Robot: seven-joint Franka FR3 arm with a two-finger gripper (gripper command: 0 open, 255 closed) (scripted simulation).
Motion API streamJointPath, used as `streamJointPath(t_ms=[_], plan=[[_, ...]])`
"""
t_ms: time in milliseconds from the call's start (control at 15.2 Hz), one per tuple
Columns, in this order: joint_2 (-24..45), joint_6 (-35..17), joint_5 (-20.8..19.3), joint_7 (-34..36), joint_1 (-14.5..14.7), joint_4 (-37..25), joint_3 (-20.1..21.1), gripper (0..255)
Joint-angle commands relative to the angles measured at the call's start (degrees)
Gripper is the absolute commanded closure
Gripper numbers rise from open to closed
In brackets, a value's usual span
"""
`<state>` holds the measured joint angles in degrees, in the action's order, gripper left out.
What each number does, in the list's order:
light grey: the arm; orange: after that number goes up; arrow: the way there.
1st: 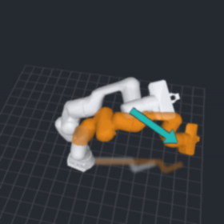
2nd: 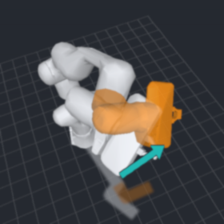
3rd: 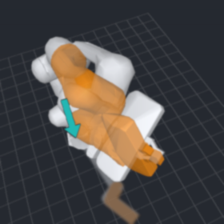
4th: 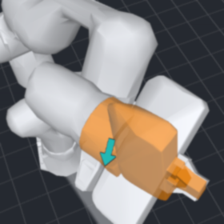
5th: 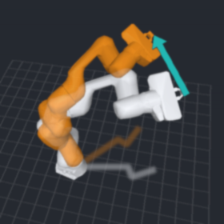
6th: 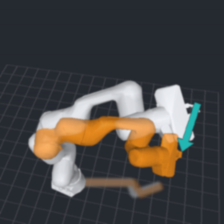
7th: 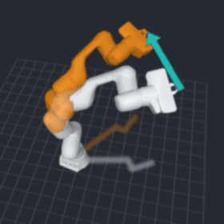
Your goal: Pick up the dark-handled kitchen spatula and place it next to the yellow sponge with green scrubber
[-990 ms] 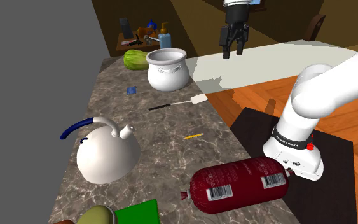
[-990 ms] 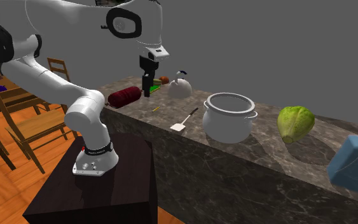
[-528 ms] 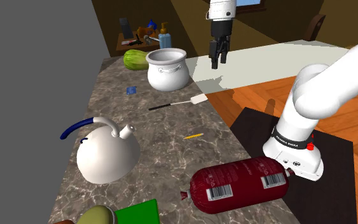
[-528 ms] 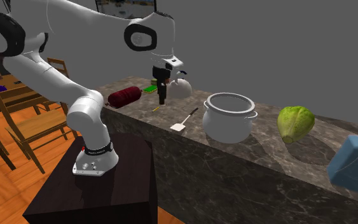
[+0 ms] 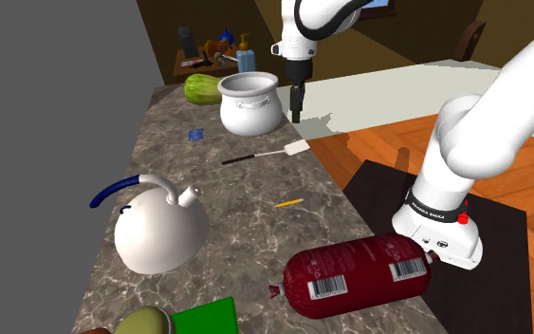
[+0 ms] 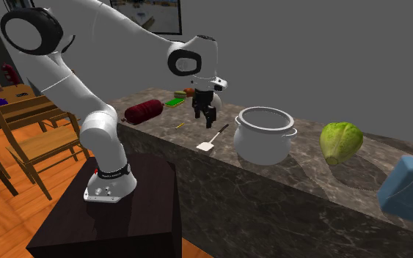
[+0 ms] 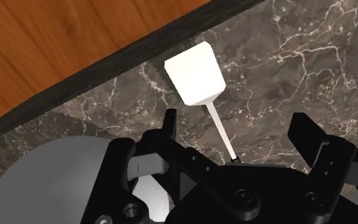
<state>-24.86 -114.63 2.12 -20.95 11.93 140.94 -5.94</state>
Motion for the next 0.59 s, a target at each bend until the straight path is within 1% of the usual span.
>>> streamJointPath(t_ms=[0,462,528], plan=[[3.9,-4.4,0.0,-4.1,1.7,-0.5,0.2,0],[16.5,-16.5,0.2,-17.7,6.7,-4.2,1.4,0],[17.2,-17.2,0.3,-18.5,6.9,-4.4,1.5,0]])
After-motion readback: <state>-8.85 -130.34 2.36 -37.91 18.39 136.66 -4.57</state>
